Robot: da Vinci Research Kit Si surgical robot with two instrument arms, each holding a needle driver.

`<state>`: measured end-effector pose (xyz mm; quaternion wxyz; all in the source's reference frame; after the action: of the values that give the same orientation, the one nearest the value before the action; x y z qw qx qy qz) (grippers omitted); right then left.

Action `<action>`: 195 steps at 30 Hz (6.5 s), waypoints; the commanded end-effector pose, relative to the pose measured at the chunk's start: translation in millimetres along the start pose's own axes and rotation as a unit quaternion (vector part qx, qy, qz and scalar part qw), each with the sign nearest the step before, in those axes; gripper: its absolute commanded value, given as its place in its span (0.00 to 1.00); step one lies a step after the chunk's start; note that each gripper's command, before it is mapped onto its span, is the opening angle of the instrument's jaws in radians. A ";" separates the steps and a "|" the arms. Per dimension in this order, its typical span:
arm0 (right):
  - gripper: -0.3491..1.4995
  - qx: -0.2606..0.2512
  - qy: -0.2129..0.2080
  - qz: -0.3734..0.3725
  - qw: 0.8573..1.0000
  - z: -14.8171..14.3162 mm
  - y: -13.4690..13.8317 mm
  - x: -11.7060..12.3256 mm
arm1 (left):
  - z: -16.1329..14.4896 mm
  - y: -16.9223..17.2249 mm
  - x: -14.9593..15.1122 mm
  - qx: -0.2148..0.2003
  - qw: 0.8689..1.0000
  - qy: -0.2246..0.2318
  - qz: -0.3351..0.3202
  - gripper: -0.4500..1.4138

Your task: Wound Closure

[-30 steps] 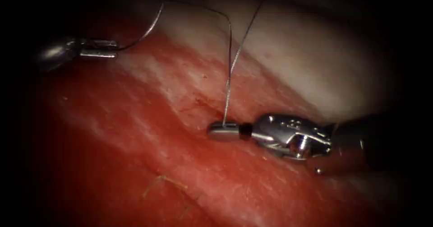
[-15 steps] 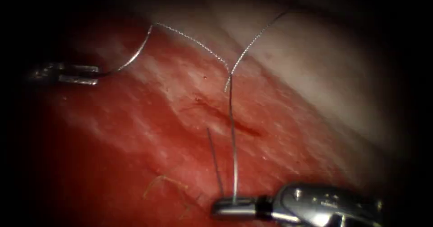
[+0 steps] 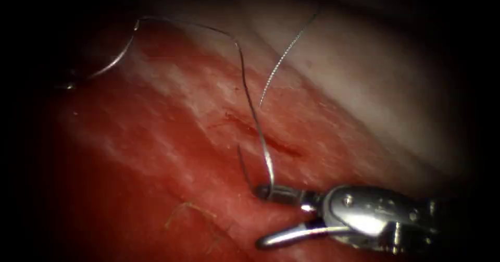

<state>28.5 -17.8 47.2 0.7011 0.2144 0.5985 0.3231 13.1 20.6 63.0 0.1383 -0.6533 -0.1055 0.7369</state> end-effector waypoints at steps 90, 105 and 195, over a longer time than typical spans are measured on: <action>0.79 -0.008 -0.015 -0.038 0.999 3.2 2.5 -0.8 | -4.5 -9.8 -13.5 0.100 0.992 -0.068 -0.019 0.00; 0.18 -0.013 -0.040 -0.081 0.996 9.9 9.4 -8.3 | -4.3 -9.7 -14.1 0.099 0.992 -0.072 -0.023 0.00; 0.00 0.054 -0.039 -0.157 0.985 6.9 -1.1 -4.2 | 1.0 -8.6 -15.7 0.078 0.994 -0.072 -0.029 0.00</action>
<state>34.5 -20.2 50.4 0.7552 0.1676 0.6115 0.1664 14.8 23.5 80.0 0.2018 -0.5821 -0.0759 0.7840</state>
